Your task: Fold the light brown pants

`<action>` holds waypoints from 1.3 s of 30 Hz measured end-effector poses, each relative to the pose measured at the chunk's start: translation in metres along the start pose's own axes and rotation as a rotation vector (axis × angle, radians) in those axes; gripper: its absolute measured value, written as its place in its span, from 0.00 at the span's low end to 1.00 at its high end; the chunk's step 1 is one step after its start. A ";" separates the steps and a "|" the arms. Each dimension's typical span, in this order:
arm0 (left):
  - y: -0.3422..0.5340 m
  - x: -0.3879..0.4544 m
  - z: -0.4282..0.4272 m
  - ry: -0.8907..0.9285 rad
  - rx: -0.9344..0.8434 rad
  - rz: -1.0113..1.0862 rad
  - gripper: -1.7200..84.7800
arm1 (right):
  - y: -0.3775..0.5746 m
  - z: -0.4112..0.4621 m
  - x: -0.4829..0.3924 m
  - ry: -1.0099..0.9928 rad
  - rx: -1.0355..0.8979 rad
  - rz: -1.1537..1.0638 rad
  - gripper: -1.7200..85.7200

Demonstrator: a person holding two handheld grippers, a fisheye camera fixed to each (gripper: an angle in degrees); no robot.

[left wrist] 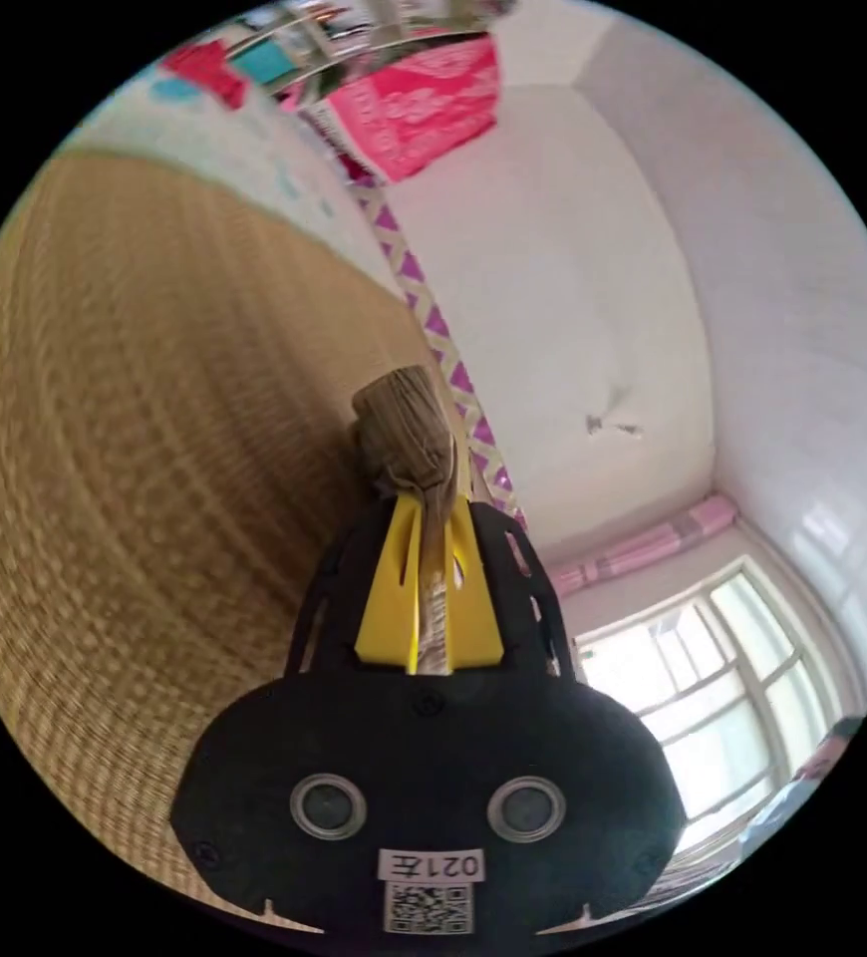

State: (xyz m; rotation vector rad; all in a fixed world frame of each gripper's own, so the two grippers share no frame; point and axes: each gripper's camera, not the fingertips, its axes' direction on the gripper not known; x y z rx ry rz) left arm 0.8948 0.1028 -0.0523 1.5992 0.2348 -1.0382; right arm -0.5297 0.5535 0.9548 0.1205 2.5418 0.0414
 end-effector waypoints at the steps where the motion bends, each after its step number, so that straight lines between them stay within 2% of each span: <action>1: 0.003 0.029 0.005 0.005 0.000 0.047 0.02 | 0.014 -0.020 0.010 -0.003 0.035 0.030 0.01; 3: 0.032 0.163 0.032 -0.021 -0.011 0.299 0.01 | 0.032 -0.046 0.023 -0.006 0.077 0.064 0.01; 4: 0.045 0.199 0.042 -0.034 -0.021 0.373 0.01 | 0.043 -0.060 0.031 -0.011 0.094 0.080 0.01; 6: 0.113 0.336 0.092 -0.092 -0.074 0.687 0.01 | 0.056 -0.076 0.041 -0.012 0.117 0.093 0.01; 7: 0.136 0.367 0.107 -0.106 -0.088 0.765 0.01 | 0.065 -0.084 0.048 -0.012 0.131 0.100 0.01; 9: 0.235 0.469 0.173 -0.126 -0.177 1.029 0.01 | 0.077 -0.092 0.057 -0.024 0.149 0.111 0.01; 13: 0.405 0.556 0.285 -0.138 -0.384 1.353 0.02 | 0.103 -0.097 0.080 -0.067 0.164 0.147 0.01; 15: 0.520 0.557 0.372 -0.158 -0.634 1.499 0.02 | 0.114 -0.096 0.088 -0.089 0.164 0.162 0.01; 17: 0.593 0.529 0.433 -0.215 -0.814 1.558 0.02 | 0.124 -0.095 0.096 -0.103 0.170 0.179 0.01; 18: 0.620 0.509 0.459 -0.250 -0.865 1.552 0.03 | 0.131 -0.095 0.099 -0.114 0.175 0.188 0.01; 23: 0.616 0.522 0.474 -0.147 -0.776 1.471 0.06 | 0.147 -0.099 0.106 -0.129 0.207 0.195 0.01; 26: 0.636 0.497 0.520 -0.153 -1.027 1.444 0.11 | 0.151 -0.091 0.112 -0.129 0.207 0.209 0.01; 28: 0.619 0.490 0.522 -0.073 -1.016 1.350 0.12 | 0.147 -0.079 0.116 -0.158 0.203 0.221 0.01; 30: 0.572 0.483 0.523 0.266 -1.121 1.070 0.13 | 0.139 -0.069 0.113 -0.173 0.198 0.203 0.01; 33: 0.506 0.456 0.518 0.624 -1.125 0.774 0.10 | 0.114 -0.052 0.098 -0.151 0.194 0.134 0.01; 34: 0.493 0.449 0.514 0.612 -1.088 0.759 0.10 | 0.099 -0.044 0.090 -0.145 0.189 0.091 0.01; 36: 0.446 0.418 0.499 0.308 -0.851 0.826 0.09 | 0.070 -0.025 0.073 -0.130 0.174 0.002 0.01; 37: 0.438 0.408 0.495 0.211 -0.788 0.843 0.09 | 0.046 -0.005 0.058 -0.116 0.147 -0.072 0.01; 38: 0.427 0.384 0.498 0.040 -0.726 0.854 0.09 | 0.034 0.007 0.050 -0.104 0.125 -0.107 0.01; 39: 0.424 0.351 0.516 -0.079 -0.781 0.803 0.08 | 0.010 0.035 0.033 -0.077 0.082 -0.183 0.01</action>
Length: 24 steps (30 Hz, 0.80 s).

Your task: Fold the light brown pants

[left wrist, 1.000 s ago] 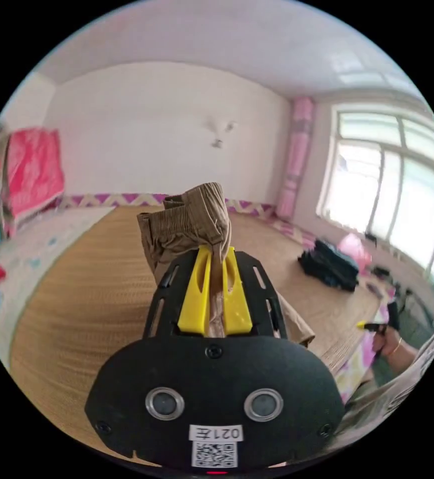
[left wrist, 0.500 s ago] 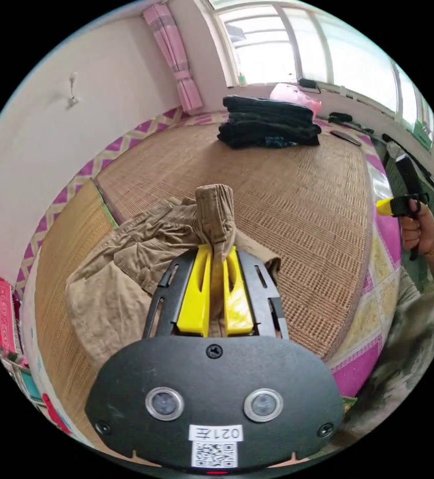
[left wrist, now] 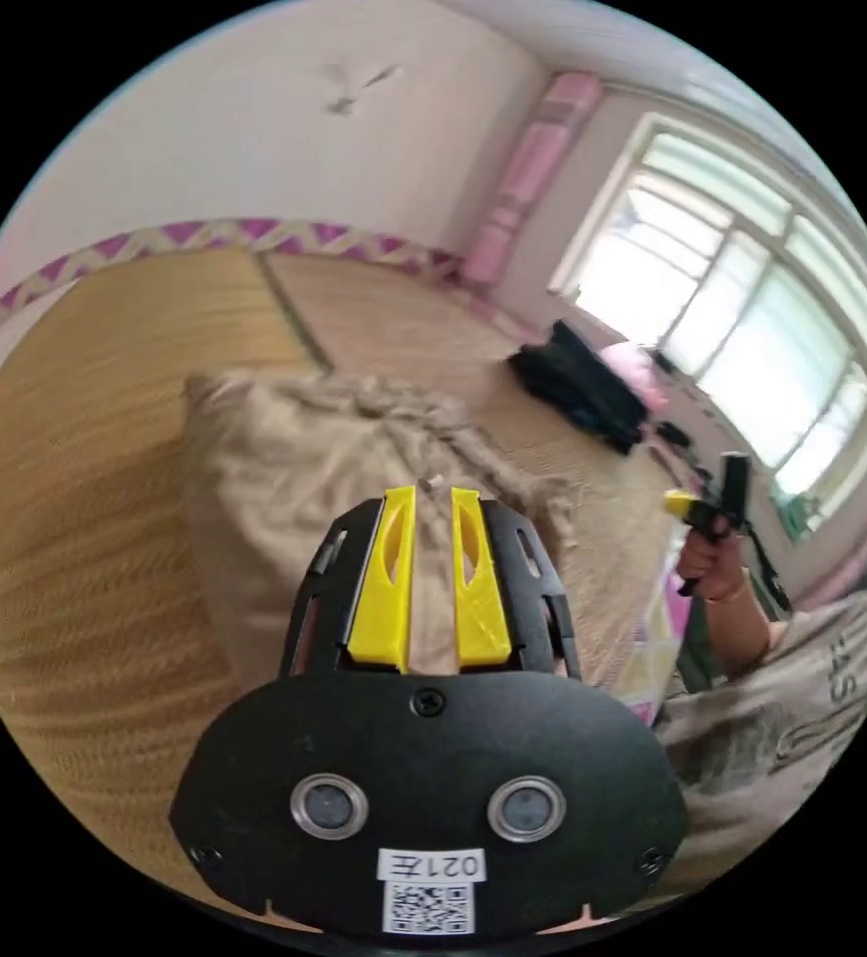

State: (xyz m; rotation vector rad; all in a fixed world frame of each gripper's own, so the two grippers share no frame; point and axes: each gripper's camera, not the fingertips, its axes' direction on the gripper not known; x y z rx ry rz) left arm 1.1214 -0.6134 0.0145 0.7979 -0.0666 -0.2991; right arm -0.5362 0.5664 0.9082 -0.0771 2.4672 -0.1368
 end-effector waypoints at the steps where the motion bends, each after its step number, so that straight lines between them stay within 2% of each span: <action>1: 0.004 -0.013 0.015 0.007 -0.047 -0.028 0.08 | -0.020 0.034 -0.011 0.033 -0.037 -0.081 0.01; 2: 0.017 -0.036 0.041 0.018 -0.094 -0.071 0.06 | -0.029 0.053 -0.016 0.063 -0.060 -0.117 0.01; 4: 0.027 -0.060 0.041 0.019 -0.056 -0.131 0.03 | -0.051 0.137 -0.018 0.217 -0.200 -0.196 0.01; 5: 0.029 -0.068 0.043 0.019 -0.061 -0.140 0.02 | -0.052 0.159 -0.012 0.283 -0.264 -0.184 0.01; 6: 0.032 -0.074 0.043 0.014 -0.058 -0.130 0.02 | -0.049 0.202 0.009 0.372 -0.425 -0.139 0.01; 7: 0.034 -0.077 0.040 0.014 -0.052 -0.125 0.02 | -0.045 0.218 0.023 0.362 -0.478 -0.132 0.02; 10: 0.054 -0.110 -0.002 0.117 0.094 -0.153 0.05 | -0.062 0.200 0.035 0.265 -0.456 -0.031 0.06; 12: 0.072 -0.151 -0.042 0.123 0.189 -0.198 0.09 | -0.079 0.176 0.040 0.290 -0.345 -0.015 0.11; 15: 0.084 -0.216 -0.052 0.076 0.107 -0.258 0.16 | -0.111 0.164 0.087 0.367 -0.299 0.086 0.16; 17: 0.093 -0.258 -0.038 0.164 0.024 -0.319 0.19 | -0.122 0.181 0.137 0.305 -0.382 0.189 0.17; 18: 0.102 -0.281 -0.029 0.231 -0.009 -0.359 0.20 | -0.121 0.199 0.172 0.207 -0.455 0.278 0.17; 20: 0.114 -0.307 -0.020 0.281 -0.051 -0.387 0.20 | -0.125 0.195 0.203 0.151 -0.420 0.352 0.17; 22: 0.124 -0.328 -0.020 0.336 -0.053 -0.420 0.21 | -0.124 0.205 0.244 -0.085 -0.423 0.480 0.18; 24: 0.128 -0.346 -0.014 0.419 -0.094 -0.420 0.20 | -0.118 0.226 0.264 -0.222 -0.460 0.532 0.17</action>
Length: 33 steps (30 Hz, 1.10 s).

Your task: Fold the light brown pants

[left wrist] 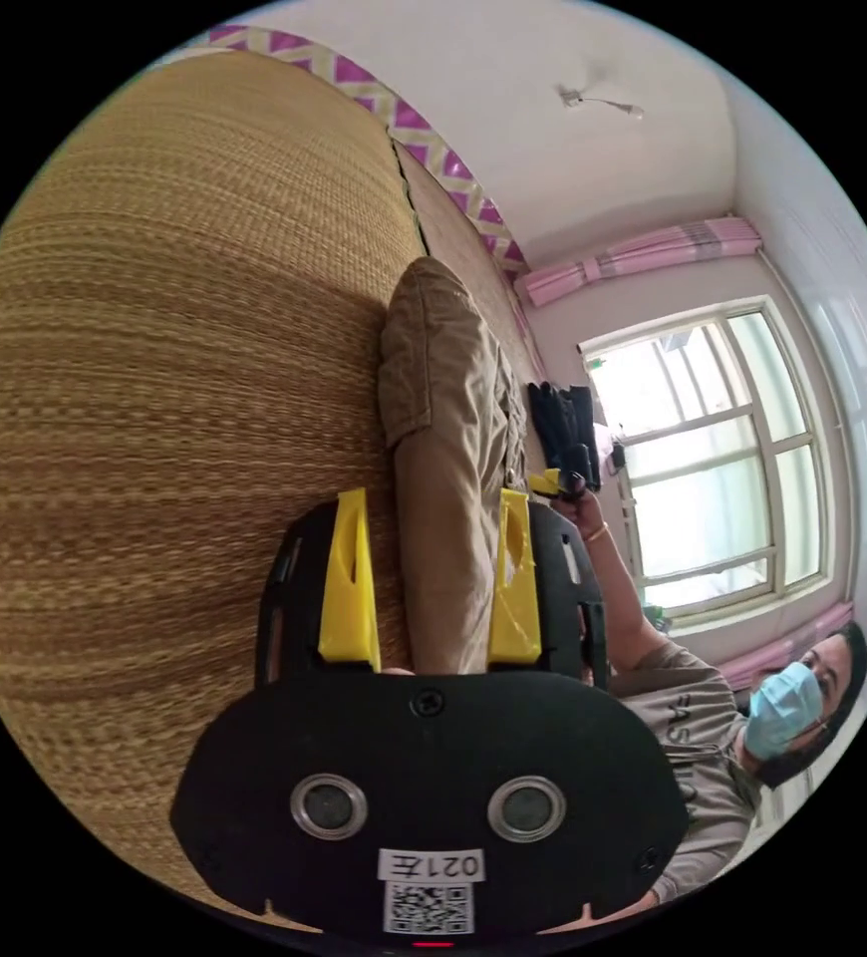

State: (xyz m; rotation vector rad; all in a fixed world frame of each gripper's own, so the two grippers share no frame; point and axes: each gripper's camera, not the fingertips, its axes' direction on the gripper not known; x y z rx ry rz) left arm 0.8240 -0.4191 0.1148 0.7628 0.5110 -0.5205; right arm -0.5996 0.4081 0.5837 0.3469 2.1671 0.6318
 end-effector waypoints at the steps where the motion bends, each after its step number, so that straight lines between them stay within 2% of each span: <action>1: -0.001 -0.003 0.002 0.005 -0.017 0.002 0.20 | -0.006 0.007 0.004 0.002 -0.014 -0.001 0.16; 3: -0.001 -0.012 0.023 0.000 -0.117 0.011 0.15 | -0.014 0.019 0.003 0.044 -0.031 -0.013 0.13; 6: 0.007 -0.016 0.020 -0.093 -0.134 0.015 0.10 | -0.024 0.035 0.002 0.095 -0.038 -0.020 0.10; 10: 0.029 -0.021 -0.018 -0.041 -0.082 0.017 0.07 | -0.029 0.030 -0.034 0.072 -0.009 -0.105 0.08; 14: 0.055 -0.029 -0.107 -0.032 0.045 0.009 0.07 | -0.067 0.059 -0.112 0.202 -0.046 -0.237 0.08; 19: 0.107 -0.073 -0.264 -0.082 0.281 -0.080 0.07 | -0.168 0.186 -0.238 0.280 -0.124 -0.403 0.08; 24: 0.221 -0.150 -0.443 -0.069 0.714 -0.212 0.08 | -0.240 0.333 -0.347 0.223 -0.123 -0.572 0.09; 26: 0.263 -0.188 -0.476 -0.133 0.813 -0.257 0.09 | -0.247 0.374 -0.376 0.261 -0.082 -0.603 0.09; 30: 0.376 -0.301 -0.495 -0.139 0.773 -0.577 0.09 | -0.208 0.428 -0.377 0.325 -0.103 -0.678 0.05; 33: 0.445 -0.306 -0.494 -0.016 0.843 -0.477 0.03 | -0.148 0.414 -0.338 0.330 -0.158 -0.734 0.02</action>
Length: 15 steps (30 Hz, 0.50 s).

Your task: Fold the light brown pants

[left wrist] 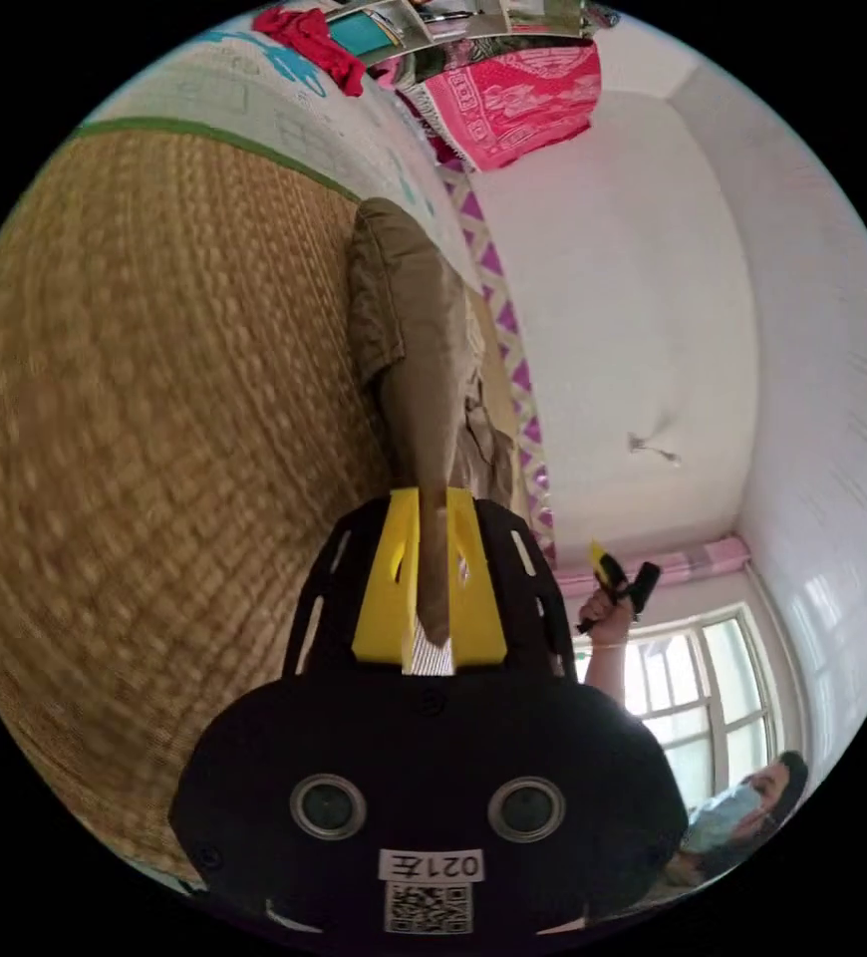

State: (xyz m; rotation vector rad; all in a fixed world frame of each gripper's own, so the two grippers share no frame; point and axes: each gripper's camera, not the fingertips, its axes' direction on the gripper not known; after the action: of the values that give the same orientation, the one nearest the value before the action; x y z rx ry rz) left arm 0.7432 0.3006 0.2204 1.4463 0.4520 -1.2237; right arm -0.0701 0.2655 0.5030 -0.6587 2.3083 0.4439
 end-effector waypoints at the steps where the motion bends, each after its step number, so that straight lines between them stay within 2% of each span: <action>1: 0.009 0.001 -0.007 0.002 0.000 0.018 0.02 | 0.039 -0.011 -0.003 -0.007 0.001 -0.028 0.02; 4: 0.065 0.032 -0.019 0.067 -0.048 0.146 0.01 | 0.144 -0.054 0.000 -0.105 0.019 -0.018 0.02; 7: 0.138 0.092 0.011 0.187 -0.199 0.316 0.01 | 0.249 -0.099 -0.001 -0.268 0.070 0.015 0.01; 9: 0.207 0.138 0.060 0.275 -0.377 0.438 0.01 | 0.314 -0.122 -0.007 -0.298 0.098 0.036 0.01; 12: 0.290 0.168 0.128 0.293 -0.583 0.510 0.01 | 0.425 -0.153 -0.015 -0.192 0.109 0.075 0.01; 15: 0.350 0.174 0.181 0.338 -0.678 0.489 0.01 | 0.543 -0.180 -0.004 -0.150 0.158 0.186 0.01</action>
State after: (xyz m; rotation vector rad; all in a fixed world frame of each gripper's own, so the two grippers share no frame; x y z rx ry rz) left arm 1.0207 -0.0241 0.2749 1.0705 0.6220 -0.3687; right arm -0.4696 0.6224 0.7037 -0.3239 2.2416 0.3780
